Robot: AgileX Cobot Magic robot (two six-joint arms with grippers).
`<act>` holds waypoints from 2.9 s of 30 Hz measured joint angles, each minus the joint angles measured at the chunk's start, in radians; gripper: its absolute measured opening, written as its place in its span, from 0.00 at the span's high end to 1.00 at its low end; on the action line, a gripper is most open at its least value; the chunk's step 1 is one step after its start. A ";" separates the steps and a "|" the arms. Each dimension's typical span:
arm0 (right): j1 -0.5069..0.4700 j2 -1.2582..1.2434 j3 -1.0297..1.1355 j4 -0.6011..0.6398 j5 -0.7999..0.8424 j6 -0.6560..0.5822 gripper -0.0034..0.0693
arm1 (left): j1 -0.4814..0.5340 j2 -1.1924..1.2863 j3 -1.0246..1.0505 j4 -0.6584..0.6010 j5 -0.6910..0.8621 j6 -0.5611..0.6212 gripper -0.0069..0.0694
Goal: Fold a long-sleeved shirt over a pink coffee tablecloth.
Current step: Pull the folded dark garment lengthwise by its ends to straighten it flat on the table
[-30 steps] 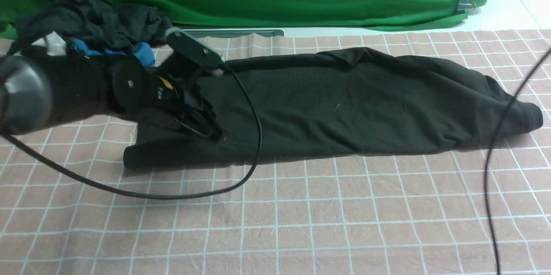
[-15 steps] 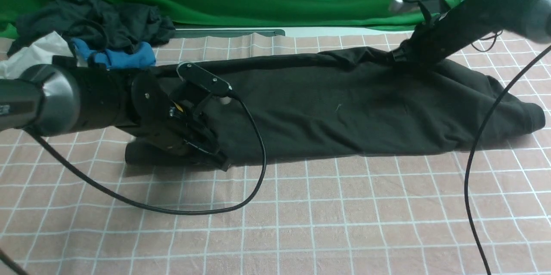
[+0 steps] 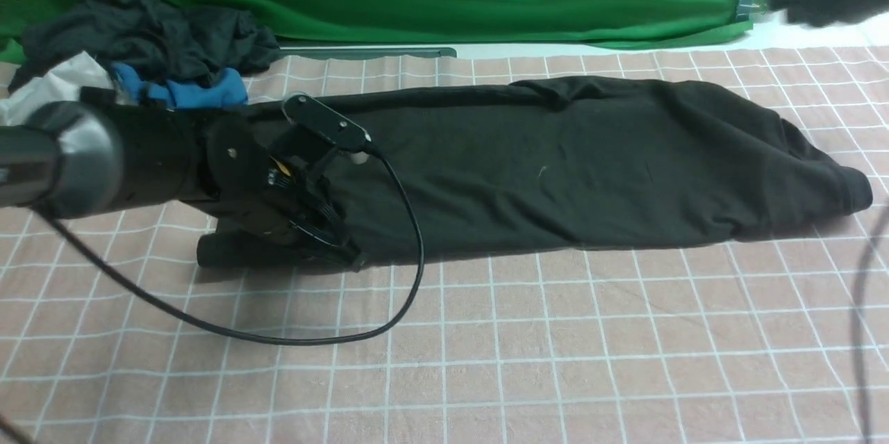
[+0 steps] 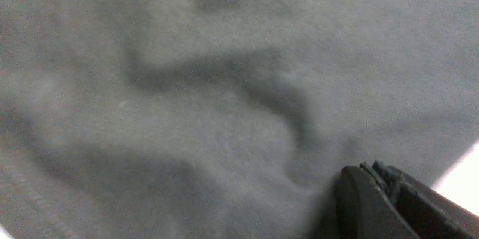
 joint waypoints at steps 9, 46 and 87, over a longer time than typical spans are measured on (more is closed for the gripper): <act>-0.065 -0.075 0.218 -0.033 0.206 0.067 0.36 | -0.180 -0.440 0.001 -0.027 -0.063 0.000 0.89; 0.061 0.089 0.292 -0.061 -0.126 0.125 0.52 | -0.243 -0.693 0.131 -0.042 0.027 0.000 0.89; -0.048 0.057 0.292 -0.146 -0.085 0.201 0.15 | -0.243 -0.693 0.131 -0.037 0.025 0.000 0.89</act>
